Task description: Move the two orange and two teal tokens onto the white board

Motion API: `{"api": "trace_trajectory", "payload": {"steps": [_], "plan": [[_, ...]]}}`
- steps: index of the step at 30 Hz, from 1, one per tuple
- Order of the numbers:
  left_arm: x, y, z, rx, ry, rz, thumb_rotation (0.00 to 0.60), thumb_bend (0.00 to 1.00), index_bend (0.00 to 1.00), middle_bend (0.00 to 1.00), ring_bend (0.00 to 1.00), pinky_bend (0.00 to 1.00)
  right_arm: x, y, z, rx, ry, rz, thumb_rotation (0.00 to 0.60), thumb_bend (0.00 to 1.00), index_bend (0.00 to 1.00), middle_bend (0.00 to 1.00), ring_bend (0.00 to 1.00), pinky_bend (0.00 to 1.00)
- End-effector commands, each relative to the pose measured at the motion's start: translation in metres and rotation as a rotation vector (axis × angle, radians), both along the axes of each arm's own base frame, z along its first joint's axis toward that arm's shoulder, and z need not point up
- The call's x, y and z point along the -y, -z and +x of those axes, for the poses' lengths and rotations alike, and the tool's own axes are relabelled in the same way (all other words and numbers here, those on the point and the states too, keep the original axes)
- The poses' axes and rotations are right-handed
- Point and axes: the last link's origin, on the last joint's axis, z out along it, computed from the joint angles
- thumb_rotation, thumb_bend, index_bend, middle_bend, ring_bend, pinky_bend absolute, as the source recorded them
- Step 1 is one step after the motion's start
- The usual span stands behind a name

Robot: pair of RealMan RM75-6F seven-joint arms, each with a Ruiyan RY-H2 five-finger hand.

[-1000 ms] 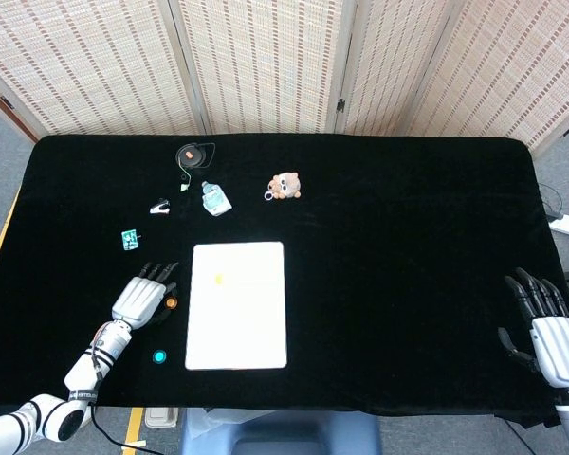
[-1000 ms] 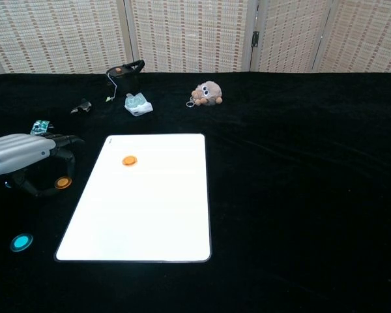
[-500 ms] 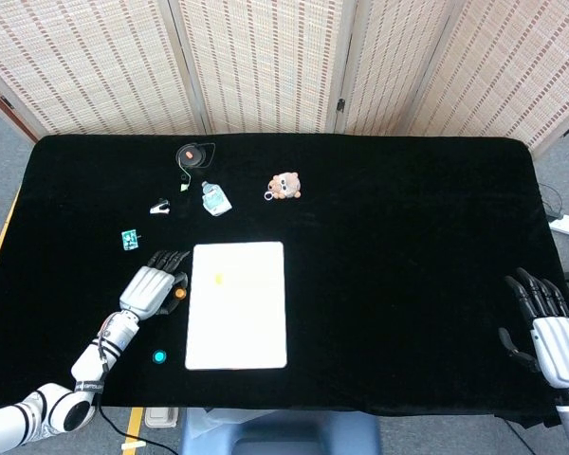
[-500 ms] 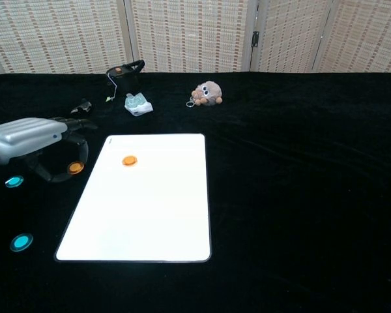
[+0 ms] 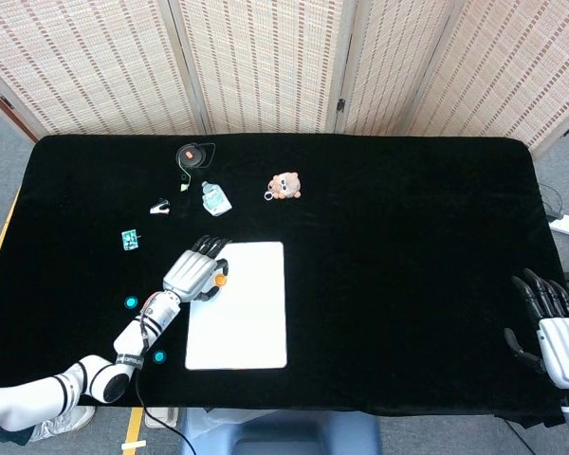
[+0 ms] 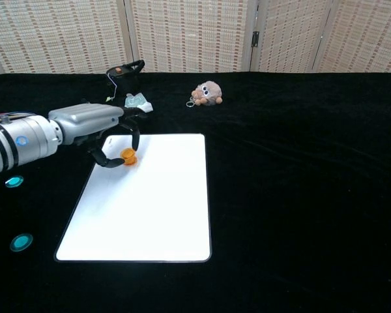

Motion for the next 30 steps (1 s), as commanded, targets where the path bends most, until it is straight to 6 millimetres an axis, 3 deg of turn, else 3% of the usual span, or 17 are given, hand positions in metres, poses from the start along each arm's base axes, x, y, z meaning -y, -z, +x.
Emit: {"api": "trace_trajectory", "payload": {"steps": [1,11,19,30], "plan": [[-0.003,0.006,0.008,-0.005,0.005,-0.007,0.600,0.43,0.52,0.08,0.00,0.00,0.000,0.000,-0.001,0.000,0.002,0.001,0.600,0.45,0.03,0.00,0.00,0.00],[-0.013,0.024,0.029,-0.016,0.005,-0.034,0.600,0.43,0.51,0.08,0.00,0.00,0.002,0.000,-0.001,0.002,0.003,0.002,0.600,0.45,0.04,0.00,0.00,0.00],[-0.016,0.030,0.032,-0.030,-0.007,-0.037,0.600,0.43,0.49,0.08,0.00,0.00,0.001,0.000,-0.003,0.003,0.009,0.000,0.600,0.45,0.04,0.00,0.00,0.00],[-0.007,0.019,0.035,0.010,0.008,-0.027,0.600,0.43,0.31,0.06,0.00,0.00,0.001,-0.002,-0.002,0.007,0.002,-0.008,0.600,0.45,0.03,0.00,0.00,0.00]]}}
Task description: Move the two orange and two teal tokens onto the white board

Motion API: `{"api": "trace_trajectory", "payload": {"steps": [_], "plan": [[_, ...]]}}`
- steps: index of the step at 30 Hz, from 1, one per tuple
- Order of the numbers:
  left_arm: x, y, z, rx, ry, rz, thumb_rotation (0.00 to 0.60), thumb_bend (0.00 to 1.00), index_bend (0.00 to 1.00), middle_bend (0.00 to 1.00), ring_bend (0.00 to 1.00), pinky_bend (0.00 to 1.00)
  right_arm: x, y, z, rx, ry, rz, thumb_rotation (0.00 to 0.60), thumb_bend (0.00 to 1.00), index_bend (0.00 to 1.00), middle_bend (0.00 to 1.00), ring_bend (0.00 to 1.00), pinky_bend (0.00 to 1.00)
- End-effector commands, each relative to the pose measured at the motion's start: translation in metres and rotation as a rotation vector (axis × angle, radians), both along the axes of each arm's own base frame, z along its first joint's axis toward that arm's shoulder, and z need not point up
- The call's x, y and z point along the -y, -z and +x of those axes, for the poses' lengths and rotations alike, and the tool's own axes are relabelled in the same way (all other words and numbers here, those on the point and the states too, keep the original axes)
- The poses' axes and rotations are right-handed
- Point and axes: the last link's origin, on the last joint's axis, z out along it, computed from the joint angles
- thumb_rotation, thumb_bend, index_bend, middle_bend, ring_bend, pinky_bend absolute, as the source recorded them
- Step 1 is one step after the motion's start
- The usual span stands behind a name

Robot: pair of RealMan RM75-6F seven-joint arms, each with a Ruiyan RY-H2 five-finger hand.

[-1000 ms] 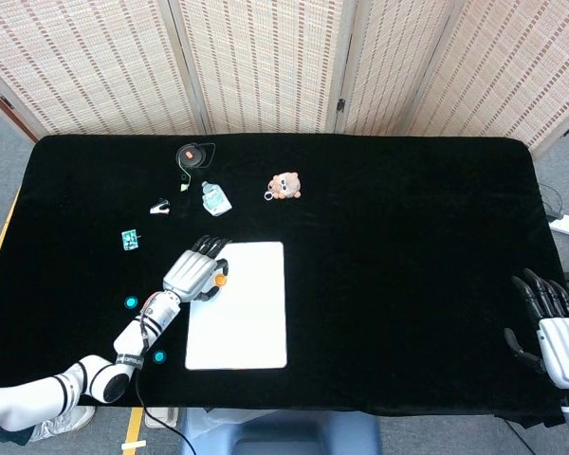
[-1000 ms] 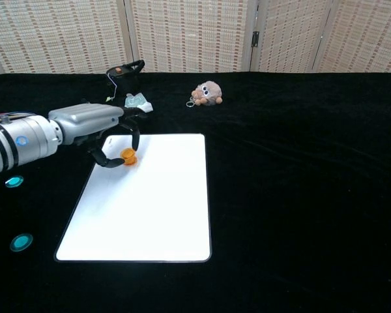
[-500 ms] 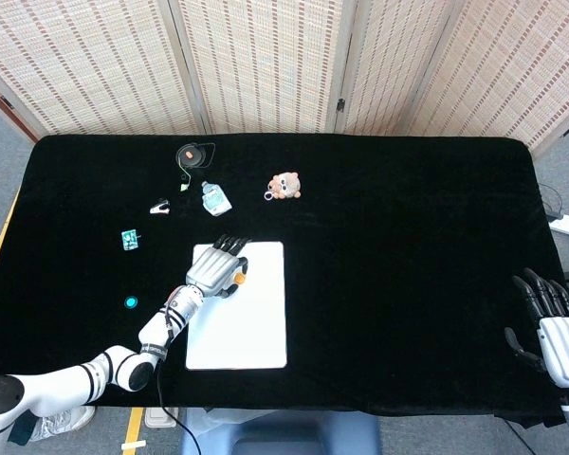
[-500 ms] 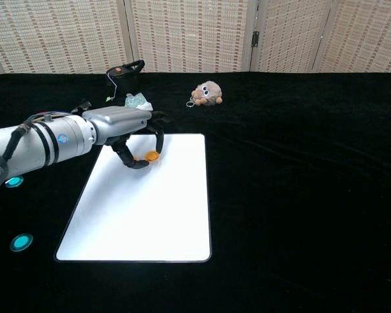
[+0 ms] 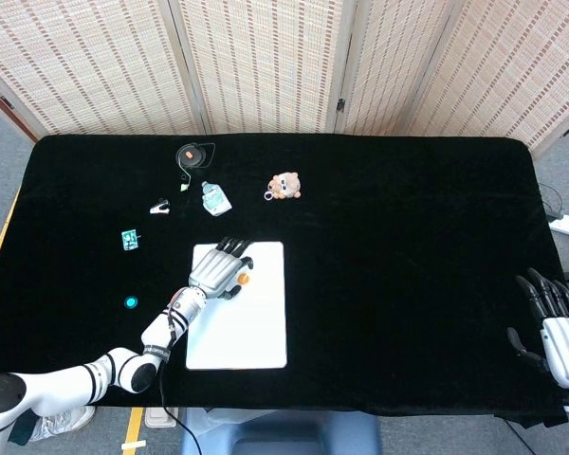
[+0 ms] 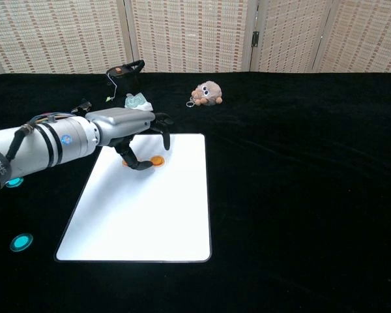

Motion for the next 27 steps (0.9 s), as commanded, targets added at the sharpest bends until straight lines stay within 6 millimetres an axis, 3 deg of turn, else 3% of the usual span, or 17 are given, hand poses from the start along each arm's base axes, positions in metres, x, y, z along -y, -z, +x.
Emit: {"api": "trace_trajectory", "payload": {"steps": [1,7,14,27], "plan": [[0.003,-0.010,-0.002,0.025,0.003,0.019,0.600,0.43,0.31,0.05,0.00,0.00,0.000,0.000,0.001,0.001,-0.005,0.000,0.600,0.45,0.03,0.00,0.00,0.00],[0.011,-0.040,-0.027,0.048,-0.029,0.074,0.600,0.43,0.38,0.05,0.00,0.00,0.000,0.000,0.003,0.001,-0.015,0.000,0.600,0.45,0.03,0.00,0.00,0.00],[0.031,-0.070,-0.077,0.013,-0.086,0.130,0.600,0.43,0.42,0.05,0.00,0.00,-0.001,0.002,0.005,0.002,-0.024,0.004,0.600,0.45,0.04,0.00,0.00,0.00],[0.069,-0.084,-0.147,-0.038,-0.181,0.174,0.600,0.43,0.42,0.05,0.00,0.00,0.003,0.005,0.011,-0.006,-0.042,0.017,0.600,0.45,0.03,0.00,0.00,0.00]]}}
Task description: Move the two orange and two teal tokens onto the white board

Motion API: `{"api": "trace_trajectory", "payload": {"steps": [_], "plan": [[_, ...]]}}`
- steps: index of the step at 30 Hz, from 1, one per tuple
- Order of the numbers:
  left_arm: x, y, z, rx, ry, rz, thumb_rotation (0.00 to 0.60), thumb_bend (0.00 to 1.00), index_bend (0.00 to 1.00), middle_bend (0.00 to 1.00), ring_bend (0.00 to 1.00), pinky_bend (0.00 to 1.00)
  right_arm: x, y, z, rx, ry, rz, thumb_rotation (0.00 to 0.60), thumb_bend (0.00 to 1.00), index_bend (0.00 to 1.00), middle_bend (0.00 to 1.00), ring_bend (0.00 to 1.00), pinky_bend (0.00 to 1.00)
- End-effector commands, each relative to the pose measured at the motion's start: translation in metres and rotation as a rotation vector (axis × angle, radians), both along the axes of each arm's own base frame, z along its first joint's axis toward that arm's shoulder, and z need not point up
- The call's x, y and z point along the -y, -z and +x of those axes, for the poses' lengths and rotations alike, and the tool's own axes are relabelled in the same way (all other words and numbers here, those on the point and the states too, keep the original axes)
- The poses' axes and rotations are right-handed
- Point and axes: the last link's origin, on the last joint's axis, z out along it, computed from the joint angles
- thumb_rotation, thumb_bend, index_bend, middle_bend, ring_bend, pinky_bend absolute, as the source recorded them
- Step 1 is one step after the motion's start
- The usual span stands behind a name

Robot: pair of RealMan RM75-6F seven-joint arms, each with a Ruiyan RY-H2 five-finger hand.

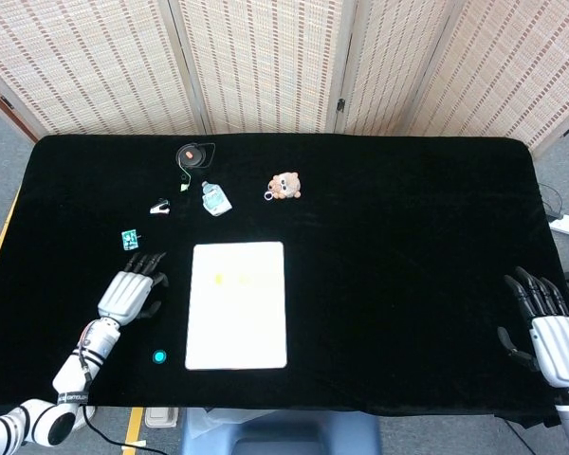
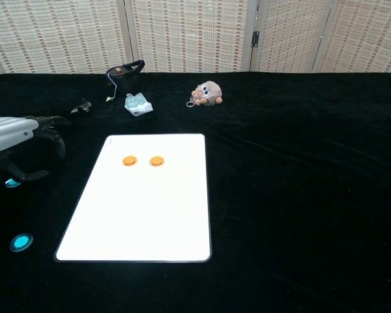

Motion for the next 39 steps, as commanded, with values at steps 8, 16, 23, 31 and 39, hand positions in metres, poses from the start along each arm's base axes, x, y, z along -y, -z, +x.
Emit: {"api": "trace_trajectory", "payload": {"steps": [8,16,23,31,39], "plan": [[0.009,-0.010,-0.038,-0.008,-0.100,0.030,0.600,0.43,0.42,0.05,0.00,0.00,-0.001,-0.001,0.001,-0.002,0.002,-0.002,0.600,0.45,0.03,0.00,0.00,0.00],[0.014,-0.010,-0.052,0.003,-0.147,0.030,0.600,0.41,0.42,0.05,0.00,0.00,-0.002,0.000,0.001,-0.002,0.000,-0.001,0.600,0.45,0.03,0.00,0.00,0.00],[0.012,-0.007,-0.058,0.000,-0.171,0.029,0.600,0.41,0.43,0.05,0.00,0.00,-0.002,-0.001,0.001,-0.003,0.000,-0.004,0.600,0.45,0.03,0.00,0.00,0.00],[0.009,-0.008,-0.063,-0.003,-0.192,0.034,0.600,0.41,0.43,0.05,0.00,0.00,-0.003,-0.001,0.000,-0.001,0.003,-0.003,0.600,0.45,0.03,0.00,0.00,0.00],[0.010,-0.009,-0.068,-0.008,-0.204,0.031,0.600,0.41,0.44,0.05,0.00,0.00,-0.001,0.000,0.002,-0.003,-0.003,0.000,0.600,0.45,0.04,0.00,0.00,0.00]]}}
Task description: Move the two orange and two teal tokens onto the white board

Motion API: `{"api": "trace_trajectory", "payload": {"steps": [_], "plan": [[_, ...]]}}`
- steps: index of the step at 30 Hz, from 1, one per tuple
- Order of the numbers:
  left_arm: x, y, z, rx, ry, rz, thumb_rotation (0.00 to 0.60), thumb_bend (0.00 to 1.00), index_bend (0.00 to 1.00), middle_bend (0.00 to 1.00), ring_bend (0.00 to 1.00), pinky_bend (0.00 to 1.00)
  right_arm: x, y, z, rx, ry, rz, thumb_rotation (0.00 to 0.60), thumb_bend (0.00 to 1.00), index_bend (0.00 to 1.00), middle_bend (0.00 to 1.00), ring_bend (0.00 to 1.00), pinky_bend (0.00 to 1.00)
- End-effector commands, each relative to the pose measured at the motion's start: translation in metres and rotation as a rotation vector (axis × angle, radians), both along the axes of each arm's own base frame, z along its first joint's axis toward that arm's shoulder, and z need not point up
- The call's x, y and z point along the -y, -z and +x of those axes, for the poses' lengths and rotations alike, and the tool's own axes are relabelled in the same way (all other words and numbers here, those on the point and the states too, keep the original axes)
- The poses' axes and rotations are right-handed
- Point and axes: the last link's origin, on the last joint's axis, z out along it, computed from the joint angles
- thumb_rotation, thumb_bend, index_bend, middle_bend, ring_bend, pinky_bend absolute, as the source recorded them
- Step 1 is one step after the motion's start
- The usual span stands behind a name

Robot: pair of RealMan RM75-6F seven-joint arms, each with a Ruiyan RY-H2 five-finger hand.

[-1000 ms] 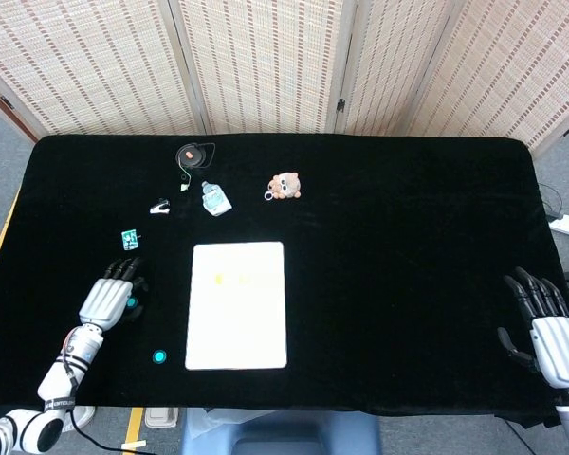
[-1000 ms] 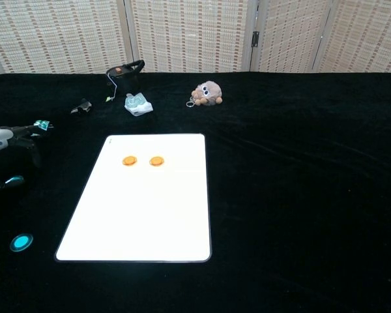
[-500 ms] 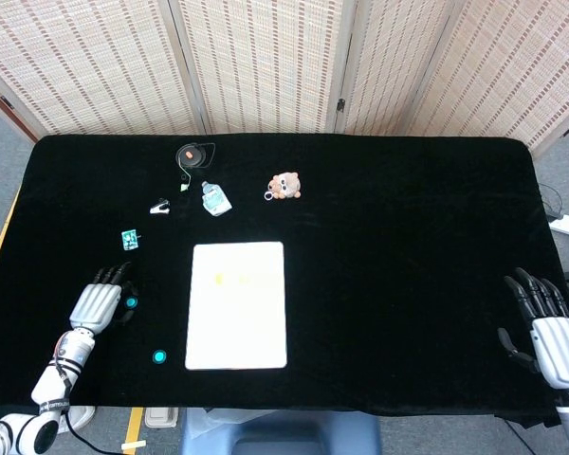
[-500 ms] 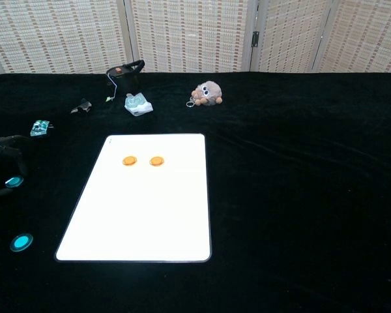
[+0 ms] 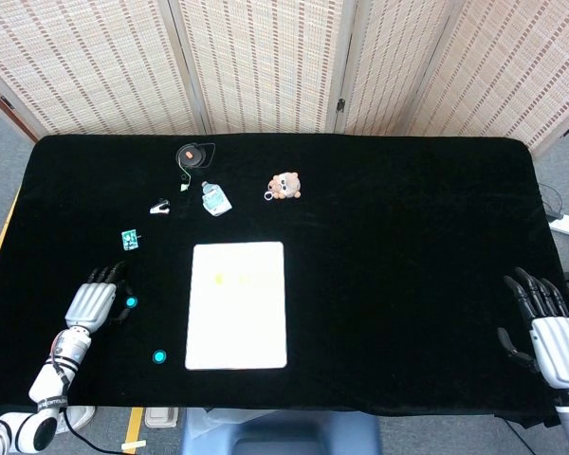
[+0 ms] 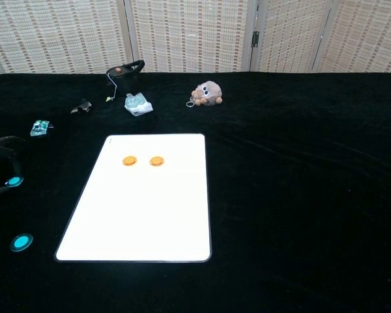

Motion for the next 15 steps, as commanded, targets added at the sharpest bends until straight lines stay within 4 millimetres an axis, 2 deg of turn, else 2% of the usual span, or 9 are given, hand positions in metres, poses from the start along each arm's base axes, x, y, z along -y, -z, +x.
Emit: {"api": "trace_trajectory", "payload": {"steps": [1,8,15], "plan": [[0.000,0.000,-0.001,-0.001,-0.004,-0.003,0.600,0.41,0.44,0.05,0.00,0.00,0.000,0.000,0.000,0.000,-0.001,0.001,0.600,0.45,0.04,0.00,0.00,0.00],[0.000,0.002,0.000,0.015,0.001,-0.003,0.600,0.44,0.48,0.05,0.00,0.00,-0.001,0.000,0.001,0.000,0.000,-0.003,0.600,0.45,0.04,0.00,0.00,0.00],[-0.002,0.002,0.010,0.032,0.040,0.003,0.600,0.44,0.49,0.05,0.00,0.00,-0.002,-0.001,0.000,0.001,0.003,-0.007,0.600,0.45,0.03,0.00,0.00,0.00]]}}
